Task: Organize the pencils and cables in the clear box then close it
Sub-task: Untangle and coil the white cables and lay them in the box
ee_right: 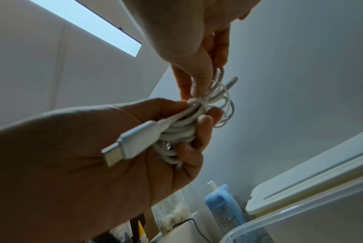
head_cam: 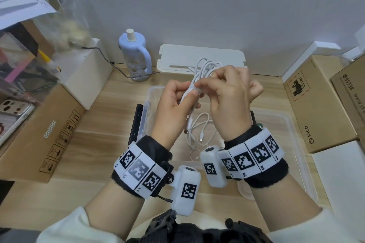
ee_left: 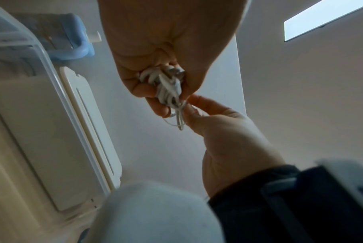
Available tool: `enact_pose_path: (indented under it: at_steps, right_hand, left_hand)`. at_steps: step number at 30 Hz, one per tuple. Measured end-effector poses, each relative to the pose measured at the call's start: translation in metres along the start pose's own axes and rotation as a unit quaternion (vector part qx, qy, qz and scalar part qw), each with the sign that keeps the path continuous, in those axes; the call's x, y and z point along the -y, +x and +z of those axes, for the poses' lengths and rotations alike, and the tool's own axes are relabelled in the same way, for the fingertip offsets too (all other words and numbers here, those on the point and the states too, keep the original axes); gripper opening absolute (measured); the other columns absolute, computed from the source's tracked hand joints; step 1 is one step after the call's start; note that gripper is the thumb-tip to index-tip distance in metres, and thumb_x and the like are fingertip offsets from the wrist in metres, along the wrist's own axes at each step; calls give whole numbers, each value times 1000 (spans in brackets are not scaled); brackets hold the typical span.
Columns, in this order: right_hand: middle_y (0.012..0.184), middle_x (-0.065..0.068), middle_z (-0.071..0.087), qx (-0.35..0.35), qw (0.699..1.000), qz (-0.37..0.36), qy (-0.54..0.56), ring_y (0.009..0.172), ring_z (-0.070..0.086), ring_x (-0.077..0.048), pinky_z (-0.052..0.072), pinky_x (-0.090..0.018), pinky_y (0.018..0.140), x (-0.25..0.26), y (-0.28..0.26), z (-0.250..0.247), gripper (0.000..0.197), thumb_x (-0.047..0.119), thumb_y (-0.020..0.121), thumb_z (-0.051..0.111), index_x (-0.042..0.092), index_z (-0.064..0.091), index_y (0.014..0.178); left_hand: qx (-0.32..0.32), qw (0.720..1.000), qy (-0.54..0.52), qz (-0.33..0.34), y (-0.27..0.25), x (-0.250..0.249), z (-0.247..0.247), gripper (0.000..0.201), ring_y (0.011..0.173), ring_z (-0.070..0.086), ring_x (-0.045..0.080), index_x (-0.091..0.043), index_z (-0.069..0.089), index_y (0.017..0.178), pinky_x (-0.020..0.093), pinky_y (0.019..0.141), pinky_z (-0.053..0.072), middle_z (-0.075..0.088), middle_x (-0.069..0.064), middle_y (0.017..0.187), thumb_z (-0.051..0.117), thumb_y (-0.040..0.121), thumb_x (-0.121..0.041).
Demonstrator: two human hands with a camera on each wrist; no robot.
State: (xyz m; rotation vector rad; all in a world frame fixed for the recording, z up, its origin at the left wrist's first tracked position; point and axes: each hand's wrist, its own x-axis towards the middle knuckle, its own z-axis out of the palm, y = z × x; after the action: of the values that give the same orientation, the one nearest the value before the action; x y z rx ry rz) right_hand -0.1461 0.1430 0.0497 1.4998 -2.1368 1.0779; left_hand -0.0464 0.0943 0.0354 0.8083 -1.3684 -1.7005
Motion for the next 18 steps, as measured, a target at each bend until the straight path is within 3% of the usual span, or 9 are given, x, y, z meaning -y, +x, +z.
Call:
enact_pose_path:
  at_steps: [2, 4, 6, 10, 12, 13, 15, 16, 18]
  right_hand:
    - [94, 6, 57, 1, 1000, 7, 3, 103, 32, -15, 7, -26, 75, 0, 1, -2, 16, 31, 82, 56, 35, 71, 77]
    - [122, 4, 53, 10, 1000, 4, -11, 116, 26, -15, 8, -27, 82, -1, 3, -6, 13, 36, 80, 58, 38, 70, 75]
    - [146, 6, 34, 46, 999, -15, -12, 130, 17, -18, 7, -29, 93, -6, 5, -11, 11, 42, 79, 58, 43, 69, 78]
    - [150, 18, 8, 153, 984, -19, 85, 136, 9, -11, 4, -33, 103, -15, 9, -20, 11, 44, 76, 61, 52, 65, 82]
    - [149, 20, 7, 169, 974, -7, 149, 135, 16, -9, 13, -40, 108, -17, 10, -21, 15, 38, 76, 65, 50, 64, 84]
    - [149, 17, 11, 175, 962, 8, 209, 133, 25, -6, 24, -40, 108, -18, 11, -21, 17, 31, 76, 66, 45, 66, 86]
    - [148, 4, 20, 204, 915, 51, 345, 118, 48, -3, 46, -25, 92, -18, 13, -20, 19, 11, 77, 67, 26, 69, 88]
    - [145, 0, 24, 217, 894, 70, 387, 109, 55, -5, 50, -19, 83, -19, 13, -20, 21, 4, 76, 67, 21, 69, 88]
    - [135, -2, 32, 227, 881, 95, 405, 98, 59, -4, 51, -14, 74, -19, 13, -19, 25, -1, 74, 68, 21, 68, 87]
  left_hand:
    - [3, 1000, -3, -4, 1, -1, -1, 15, 67, 61, 11, -2, 51, 104, 23, 67, 52, 67, 8, 88, 55, 90, -5]
    - [19, 1000, -23, -7, 1, -2, -3, 10, 67, 62, 8, -4, 52, 98, 22, 64, 52, 66, 6, 84, 53, 89, -1]
    - [42, 998, -50, -20, 1, -4, -5, 10, 63, 64, 6, -7, 52, 92, 20, 59, 51, 65, 7, 80, 50, 89, 3]
    - [93, 992, -82, -33, 2, -7, -12, 12, 58, 64, 8, -7, 53, 90, 17, 54, 48, 65, 12, 80, 49, 89, 5]
    - [107, 989, -94, -33, 2, -7, -14, 8, 60, 66, 10, -7, 54, 90, 19, 56, 50, 68, 9, 78, 53, 85, 0]
    - [111, 988, -99, -33, 2, -7, -14, 9, 60, 66, 10, -7, 55, 89, 19, 56, 50, 69, 7, 77, 53, 83, -2]
    - [119, 986, -109, -34, 2, -7, -13, 8, 61, 66, 10, -7, 54, 88, 19, 56, 51, 69, 6, 77, 52, 81, -3]
    - [122, 986, -110, -34, 2, -7, -13, 8, 61, 67, 10, -6, 53, 88, 19, 56, 51, 68, 8, 81, 52, 81, -3]
    - [125, 986, -102, -34, 3, -4, -13, 8, 65, 68, 11, -6, 51, 87, 21, 58, 52, 64, 13, 90, 52, 79, -5]
